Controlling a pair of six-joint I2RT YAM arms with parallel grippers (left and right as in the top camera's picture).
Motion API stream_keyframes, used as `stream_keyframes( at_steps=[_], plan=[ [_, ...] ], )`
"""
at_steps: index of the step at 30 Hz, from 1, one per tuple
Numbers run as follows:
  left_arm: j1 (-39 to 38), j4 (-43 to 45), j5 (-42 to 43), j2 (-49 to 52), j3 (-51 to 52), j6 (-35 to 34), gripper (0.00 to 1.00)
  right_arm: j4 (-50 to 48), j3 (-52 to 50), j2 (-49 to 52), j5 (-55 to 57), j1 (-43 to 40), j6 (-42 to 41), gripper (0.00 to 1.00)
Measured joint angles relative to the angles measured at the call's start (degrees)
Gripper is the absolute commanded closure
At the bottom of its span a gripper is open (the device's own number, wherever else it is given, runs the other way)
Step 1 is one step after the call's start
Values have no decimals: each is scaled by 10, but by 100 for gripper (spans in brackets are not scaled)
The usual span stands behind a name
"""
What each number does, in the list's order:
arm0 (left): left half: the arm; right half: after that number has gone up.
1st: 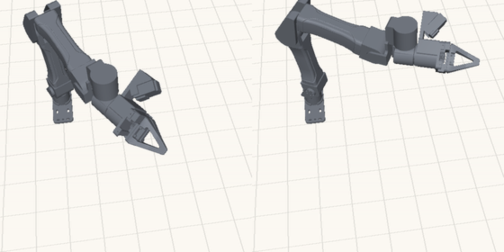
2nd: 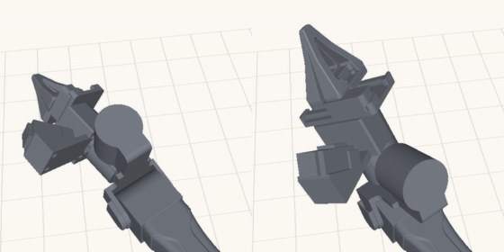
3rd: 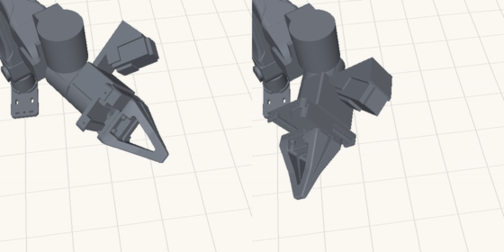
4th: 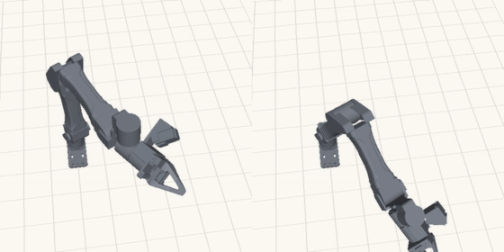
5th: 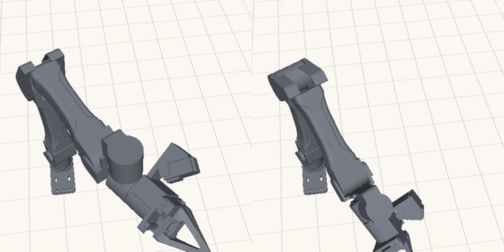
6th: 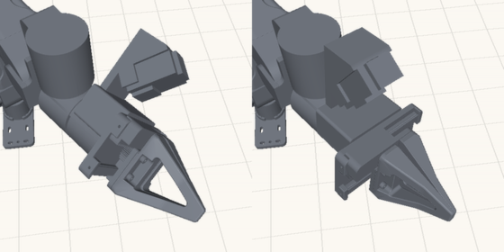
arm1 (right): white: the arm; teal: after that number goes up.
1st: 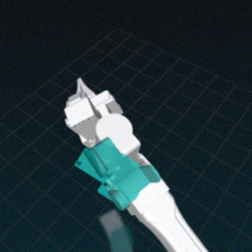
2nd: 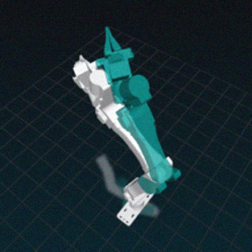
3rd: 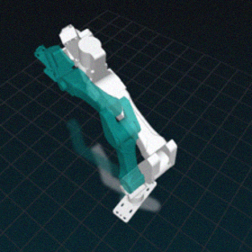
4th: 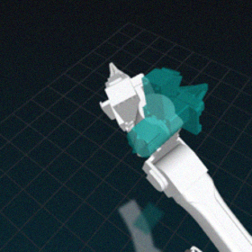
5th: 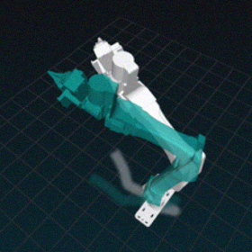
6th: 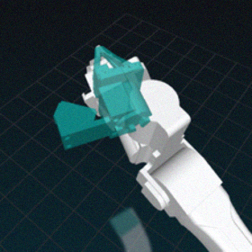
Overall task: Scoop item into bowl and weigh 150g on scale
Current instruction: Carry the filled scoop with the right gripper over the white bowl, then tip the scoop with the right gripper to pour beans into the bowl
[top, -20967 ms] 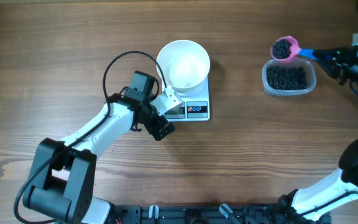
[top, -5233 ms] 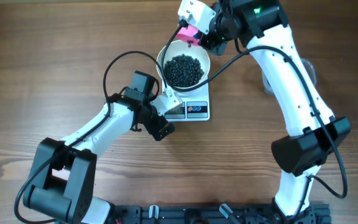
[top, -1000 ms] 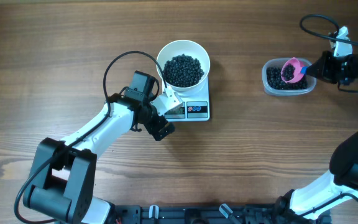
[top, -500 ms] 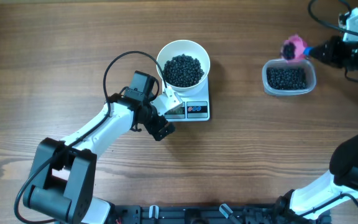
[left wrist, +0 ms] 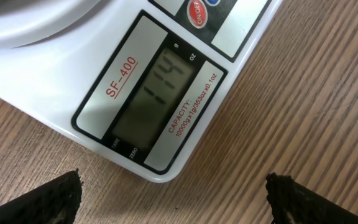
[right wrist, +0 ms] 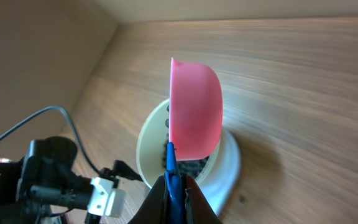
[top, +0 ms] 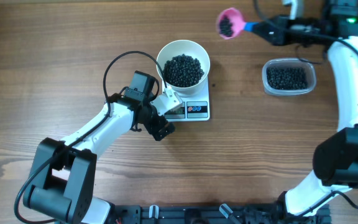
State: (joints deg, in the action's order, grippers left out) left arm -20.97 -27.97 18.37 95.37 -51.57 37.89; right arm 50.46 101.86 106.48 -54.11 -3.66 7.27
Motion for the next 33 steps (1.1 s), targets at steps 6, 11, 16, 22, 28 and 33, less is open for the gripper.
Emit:
stream_keyframes(
  at_steps=[6,11,16,22,28,33],
  plan=[
    [0,0,0,0,0,0,0,-4,0,0,76,96,5,96],
    [0,0,0,0,0,0,0,-2,0,0,141,165,111,96],
    [0,0,0,0,0,0,0,-2,0,0,253,205,212,96],
    [0,0,0,0,0,0,0,-3,0,0,296,205,258,96],
    [0,0,0,0,0,0,0,-4,0,0,299,205,263,96],
    [0,0,0,0,0,0,0,-4,0,0,298,205,265,90]
  ],
)
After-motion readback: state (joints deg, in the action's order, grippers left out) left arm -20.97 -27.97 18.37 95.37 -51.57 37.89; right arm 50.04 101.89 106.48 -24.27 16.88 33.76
